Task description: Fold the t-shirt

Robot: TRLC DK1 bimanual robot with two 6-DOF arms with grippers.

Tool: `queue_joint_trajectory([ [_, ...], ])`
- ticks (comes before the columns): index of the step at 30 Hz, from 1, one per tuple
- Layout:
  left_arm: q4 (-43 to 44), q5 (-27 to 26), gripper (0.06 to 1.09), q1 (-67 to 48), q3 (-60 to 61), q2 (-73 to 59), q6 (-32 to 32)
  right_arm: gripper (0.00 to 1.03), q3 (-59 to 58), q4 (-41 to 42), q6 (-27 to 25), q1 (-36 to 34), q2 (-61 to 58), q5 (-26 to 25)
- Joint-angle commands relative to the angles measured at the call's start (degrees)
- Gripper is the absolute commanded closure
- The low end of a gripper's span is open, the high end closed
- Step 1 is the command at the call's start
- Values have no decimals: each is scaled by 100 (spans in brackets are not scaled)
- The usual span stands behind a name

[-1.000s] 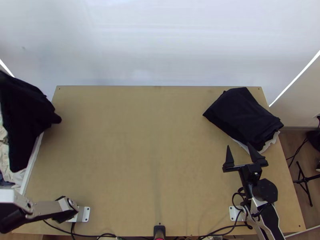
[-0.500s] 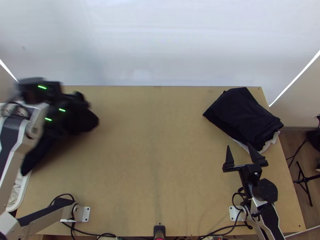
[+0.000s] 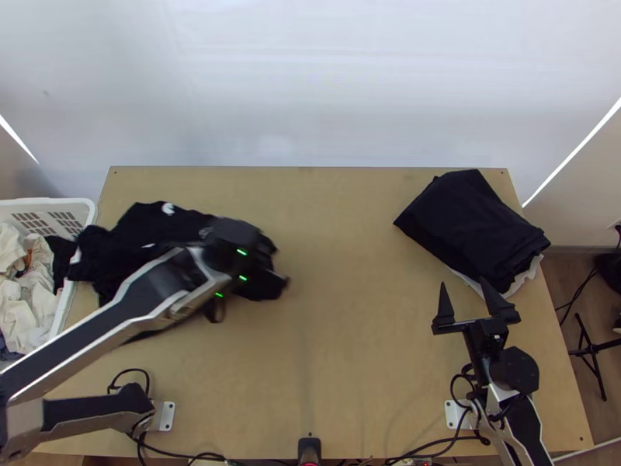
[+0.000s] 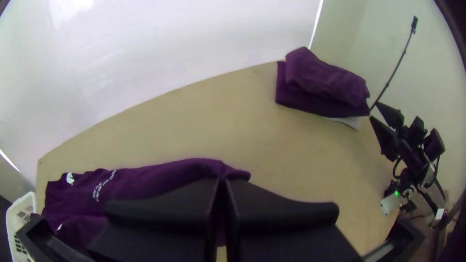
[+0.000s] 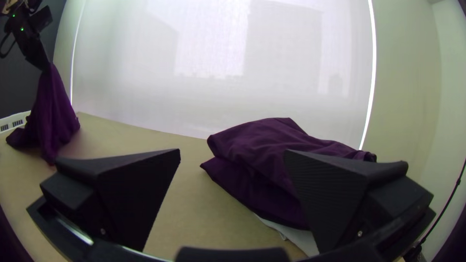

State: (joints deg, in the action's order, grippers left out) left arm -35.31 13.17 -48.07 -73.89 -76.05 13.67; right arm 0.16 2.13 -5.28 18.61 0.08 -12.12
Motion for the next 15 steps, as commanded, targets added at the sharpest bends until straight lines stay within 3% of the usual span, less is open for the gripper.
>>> queue_joint_trajectory([
  [1, 499, 125, 105, -958, -240, -894, 268, 4, 1, -2, 1, 2, 1, -1],
  [15, 490, -51, 105, -1556, -1717, -1984, 804, 4, 1, 7, 1, 2, 1, -1],
])
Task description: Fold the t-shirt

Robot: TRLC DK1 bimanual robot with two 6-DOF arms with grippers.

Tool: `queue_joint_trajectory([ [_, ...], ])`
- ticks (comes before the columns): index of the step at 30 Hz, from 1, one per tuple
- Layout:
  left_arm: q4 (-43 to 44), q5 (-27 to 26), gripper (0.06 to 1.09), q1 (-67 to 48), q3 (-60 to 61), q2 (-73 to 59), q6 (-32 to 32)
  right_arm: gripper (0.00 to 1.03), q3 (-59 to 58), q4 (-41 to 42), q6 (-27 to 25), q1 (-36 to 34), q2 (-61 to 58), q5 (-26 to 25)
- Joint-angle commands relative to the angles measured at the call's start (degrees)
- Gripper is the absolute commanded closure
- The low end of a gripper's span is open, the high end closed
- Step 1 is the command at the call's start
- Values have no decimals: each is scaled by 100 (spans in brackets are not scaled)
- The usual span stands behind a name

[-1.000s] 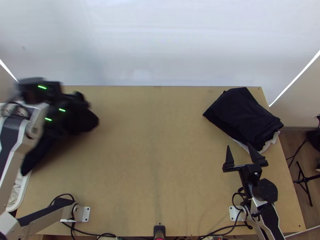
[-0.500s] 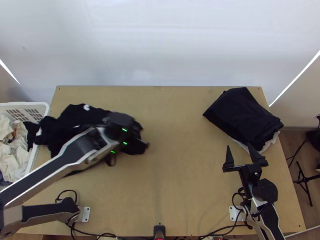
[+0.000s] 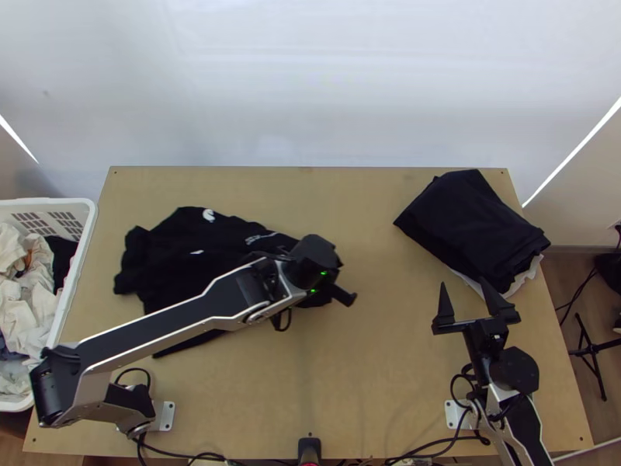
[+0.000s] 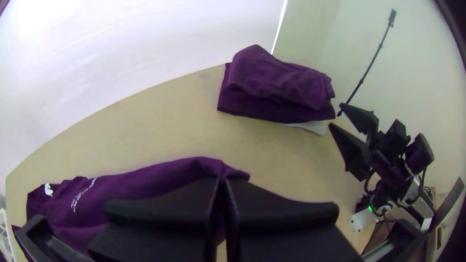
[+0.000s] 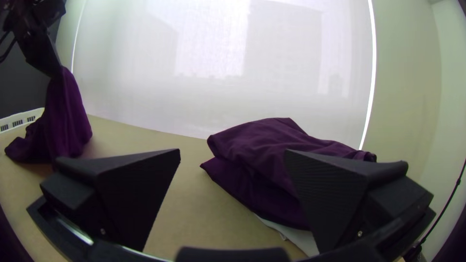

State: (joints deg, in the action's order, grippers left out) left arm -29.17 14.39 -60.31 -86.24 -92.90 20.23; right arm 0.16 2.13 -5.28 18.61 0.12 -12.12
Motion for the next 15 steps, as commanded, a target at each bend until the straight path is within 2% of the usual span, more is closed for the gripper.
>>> queue_joint_trajectory([
  [1, -309, -218, 105, -393, -464, -255, 157, 4, 1, -2, 9, 2, -3, -1],
  [5, -986, -253, 105, -736, -60, 71, 271, 4, 1, 7, 9, 2, -3, -1],
  [11, -1029, -1140, 105, -1114, 1135, 976, 649, 4, 1, -2, 1, 2, -3, -1],
  [15, -1029, -1369, 105, -1132, 1408, 1248, 948, 4, 1, -2, 1, 2, -3, -1],
])
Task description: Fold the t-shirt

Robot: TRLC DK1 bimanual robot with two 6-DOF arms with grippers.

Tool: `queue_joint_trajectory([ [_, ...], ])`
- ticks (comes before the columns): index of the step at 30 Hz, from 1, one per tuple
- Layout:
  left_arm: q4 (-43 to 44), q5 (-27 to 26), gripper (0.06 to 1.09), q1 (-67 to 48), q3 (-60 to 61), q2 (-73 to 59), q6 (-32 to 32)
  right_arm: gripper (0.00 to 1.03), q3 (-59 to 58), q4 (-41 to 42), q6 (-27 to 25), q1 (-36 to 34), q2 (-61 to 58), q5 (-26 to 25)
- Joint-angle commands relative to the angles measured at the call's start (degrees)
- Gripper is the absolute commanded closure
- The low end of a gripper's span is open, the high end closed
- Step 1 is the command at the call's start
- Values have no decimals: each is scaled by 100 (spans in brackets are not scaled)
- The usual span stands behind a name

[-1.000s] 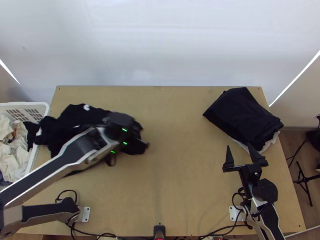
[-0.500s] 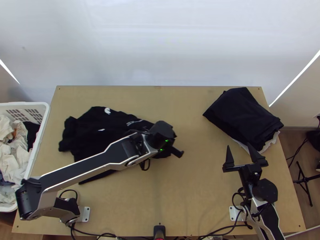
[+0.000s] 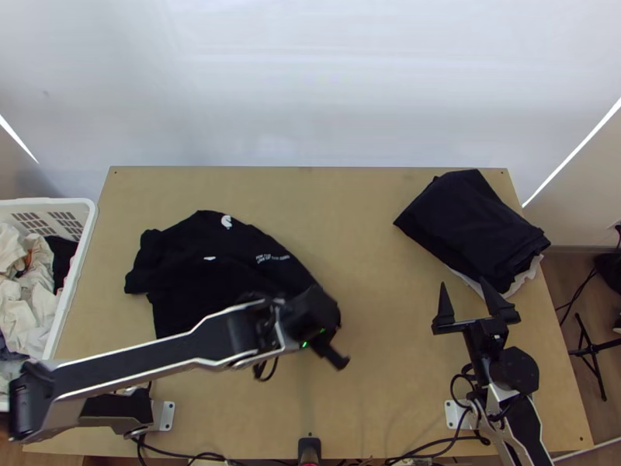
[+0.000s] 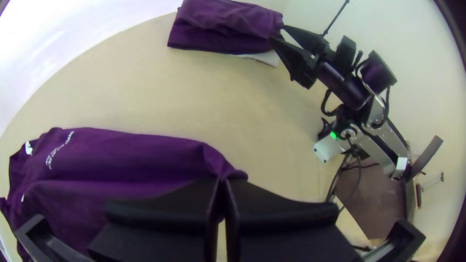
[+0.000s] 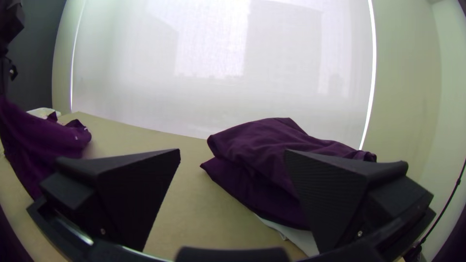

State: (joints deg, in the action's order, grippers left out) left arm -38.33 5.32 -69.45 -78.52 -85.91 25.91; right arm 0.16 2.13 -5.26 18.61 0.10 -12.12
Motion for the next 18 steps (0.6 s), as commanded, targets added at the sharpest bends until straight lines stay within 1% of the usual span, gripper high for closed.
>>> queue_joint_trajectory([
  [1, -114, -506, 105, -227, 663, 584, 406, 4, 1, 7, -2, 2, -1, -1],
  [6, -79, -523, 105, -253, 689, 610, 424, 4, 1, 7, -2, 2, -1, -1],
  [11, 405, -471, 105, -174, 707, 426, 213, 4, 1, -2, -2, 2, -1, -1],
  [12, 598, -400, 98, -165, 698, 408, 213, 4, 1, -2, -2, 2, -1, -1],
  [13, 730, -400, 77, -157, 707, 408, 213, 4, 1, 7, 7, 2, -1, -1],
  [14, 923, -400, 47, -148, 715, 426, 213, 4, 1, 7, -2, 2, -1, -1],
  [15, 1152, -444, 13, -130, 733, 417, 186, 4, 1, -2, 7, 2, -1, -1],
  [16, 1213, -523, 10, -113, 689, 408, 81, 4, 1, -2, -2, 2, -1, -1],
  [18, 1293, -515, 10, 19, 548, 426, -42, 4, 1, -2, -2, 2, -1, -1],
])
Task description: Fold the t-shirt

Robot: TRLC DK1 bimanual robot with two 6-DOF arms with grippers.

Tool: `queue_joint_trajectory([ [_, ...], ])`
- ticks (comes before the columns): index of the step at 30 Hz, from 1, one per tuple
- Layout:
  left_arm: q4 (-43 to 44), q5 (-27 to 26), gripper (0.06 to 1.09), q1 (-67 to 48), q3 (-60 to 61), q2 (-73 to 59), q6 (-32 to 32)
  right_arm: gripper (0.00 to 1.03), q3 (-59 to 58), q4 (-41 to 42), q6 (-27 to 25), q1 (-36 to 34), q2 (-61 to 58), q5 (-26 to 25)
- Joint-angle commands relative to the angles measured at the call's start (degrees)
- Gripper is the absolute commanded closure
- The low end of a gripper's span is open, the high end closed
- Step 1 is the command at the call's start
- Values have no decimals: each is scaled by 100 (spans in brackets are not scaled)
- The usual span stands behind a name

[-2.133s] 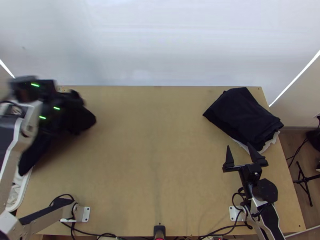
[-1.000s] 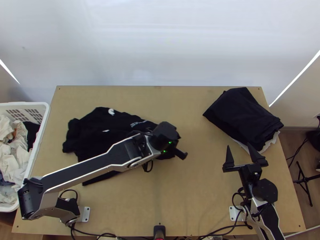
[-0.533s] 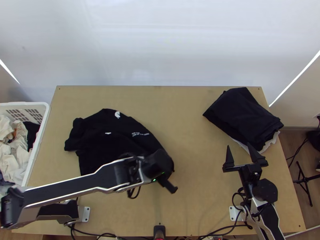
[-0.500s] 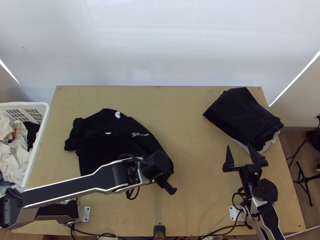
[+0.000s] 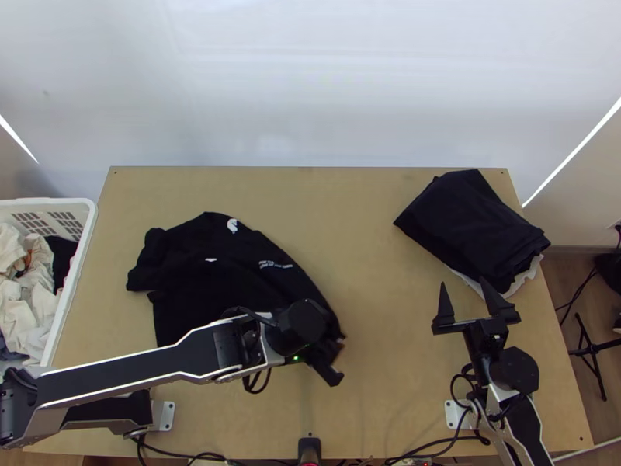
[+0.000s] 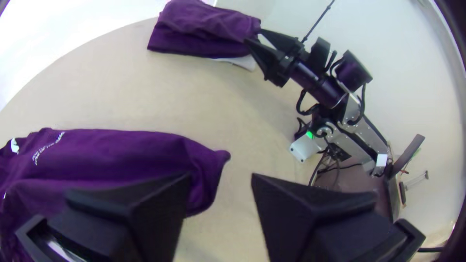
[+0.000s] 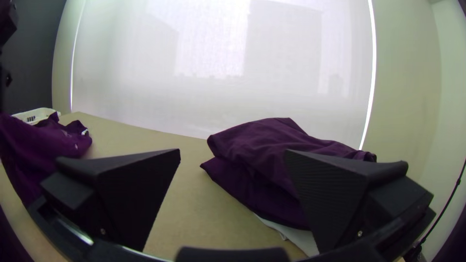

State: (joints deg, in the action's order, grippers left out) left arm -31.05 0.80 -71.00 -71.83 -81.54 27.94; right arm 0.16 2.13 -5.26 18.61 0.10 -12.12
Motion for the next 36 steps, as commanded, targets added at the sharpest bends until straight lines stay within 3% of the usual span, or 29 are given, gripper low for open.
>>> queue_joint_trajectory([
  [1, 644, -71, 10, 315, -173, 24, -254, 4, 1, -2, 7, 2, -1, -1],
  [12, 582, -71, 10, 2864, -929, 393, -518, 4, 1, -2, 7, 2, -1, -1],
  [22, 319, 8, 10, 5351, -525, 938, -1423, 4, 1, -2, 7, 2, -1, -1],
  [36, -604, 201, 10, 7882, 275, 1949, -1775, 4, 1, 7, -2, 2, -1, -1],
])
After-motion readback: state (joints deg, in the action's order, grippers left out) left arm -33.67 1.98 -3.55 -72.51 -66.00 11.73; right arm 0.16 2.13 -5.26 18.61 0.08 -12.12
